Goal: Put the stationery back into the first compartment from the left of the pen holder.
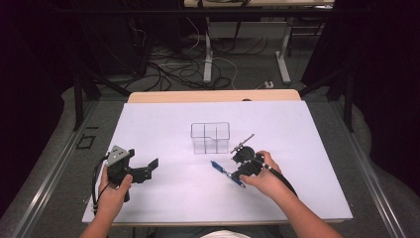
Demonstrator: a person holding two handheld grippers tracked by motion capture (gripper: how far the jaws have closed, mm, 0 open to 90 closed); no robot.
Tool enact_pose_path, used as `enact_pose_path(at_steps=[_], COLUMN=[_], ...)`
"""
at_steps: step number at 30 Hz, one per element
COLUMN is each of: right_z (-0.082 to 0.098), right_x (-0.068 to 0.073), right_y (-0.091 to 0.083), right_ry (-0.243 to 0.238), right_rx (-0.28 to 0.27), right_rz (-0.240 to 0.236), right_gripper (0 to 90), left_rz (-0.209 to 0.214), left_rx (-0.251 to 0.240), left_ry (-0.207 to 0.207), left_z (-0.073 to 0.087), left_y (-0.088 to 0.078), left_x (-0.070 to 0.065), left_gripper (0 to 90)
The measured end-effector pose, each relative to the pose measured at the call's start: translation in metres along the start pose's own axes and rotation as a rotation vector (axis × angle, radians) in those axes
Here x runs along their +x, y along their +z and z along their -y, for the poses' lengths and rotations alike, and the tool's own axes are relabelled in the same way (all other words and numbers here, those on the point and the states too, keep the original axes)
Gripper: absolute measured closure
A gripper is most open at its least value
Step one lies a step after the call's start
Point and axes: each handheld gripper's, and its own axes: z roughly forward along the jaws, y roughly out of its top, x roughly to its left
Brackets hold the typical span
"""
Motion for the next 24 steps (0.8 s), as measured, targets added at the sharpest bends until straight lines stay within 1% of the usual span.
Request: enact_pose_path(at_steps=[1,3,4,5,6,7,8,9,10,11,12,13,14,15,16,17,18,19,21,22,23,24], right_z=[0.0,0.0,0.0,0.0,0.001,0.0,0.0,0.0,0.0,0.0,0.0,0.0,0.0,0.0,0.0,0.001,0.0,0.0,0.0,0.001,0.0,0.0], right_x=[0.0,0.001,0.001,0.002,0.004,0.002,0.002,0.004,0.005,0.004,0.004,0.005,0.005,0.004,0.005,0.005,0.005,0.005,0.006,0.006,0.007,0.007], right_y=[0.003,0.005,0.006,0.007,0.008,0.009,0.009,0.011,0.012,0.013,0.014,0.014,0.014,0.015,0.016,0.017,0.017,0.018,0.019,0.019,0.019,0.02], right_ry=[-0.007,-0.019,-0.018,-0.017,-0.003,-0.03,-0.034,-0.027,-0.022,-0.048,-0.055,-0.052,-0.053,-0.06,-0.058,-0.05,-0.064,-0.066,-0.063,-0.07,-0.067,-0.069], right_rx=[-0.007,0.005,0.008,0.01,0.013,0.007,0.029,0.014,0.021,0.015,0.015,0.025,0.021,0.025,0.026,0.023,0.034,0.037,0.041,0.039,0.04,0.046], right_rz=[-0.002,0.005,0.006,-0.003,-0.006,-0.003,0.004,0.0,0.013,0.015,0.018,0.032,0.008,0.015,0.005,0.015,0.012,0.006,0.017,0.004,0.001,0.013], right_gripper=[62.6,63.4,63.7,63.8,64.0,64.5,65.0,65.5,65.8,66.4,67.0,67.6,68.2,68.5,68.9,69.4,69.9,70.5,71.4,71.9,72.6,73.1], left_rz=[0.0,0.0,0.0,0.0,0.0,0.0,0.001,0.001,0.001,0.002,0.002,0.002,0.002,0.002,0.002,0.002,0.002,0.001,0.001,0.001,0.0,0.0], left_rx=[0.0,0.001,0.0,0.001,0.001,0.001,0.001,0.003,0.003,0.003,0.003,0.003,0.004,0.004,0.005,0.004,0.004,0.005,0.006,0.006,0.006,0.006], left_ry=[0.0,-0.001,0.001,0.0,0.001,0.001,0.001,-0.001,0.0,0.0,-0.001,0.0,0.0,0.0,0.001,0.001,0.002,0.002,0.003,0.003,0.003,0.004], left_z=[0.0,0.0,0.0,0.0,0.0,0.0,0.0,0.0,0.0,0.0,0.0,0.0,0.0,0.0,0.0,0.001,0.001,0.001,0.001,0.001,0.001,0.001], left_y=[0.0,0.0,0.0,0.0,0.0,0.0,0.0,0.0,0.0,0.0,0.0,0.0,0.0,0.0,0.0,0.0,0.0,0.0,0.0,0.0,0.0,0.0], left_x=[0.0,0.0,0.0,0.0,0.0,0.0,0.0,0.0,0.0,0.0,0.0,0.0,0.0,0.0,0.0,0.0,0.0,0.001,0.001,0.001,0.001,0.001], left_gripper=[0.2,0.2,0.2,0.2,0.2,0.2,0.2,0.2,0.2,0.2,0.2,0.2,0.2,0.2,0.2,0.2,0.2,0.2,0.2,0.2,0.2,0.2])
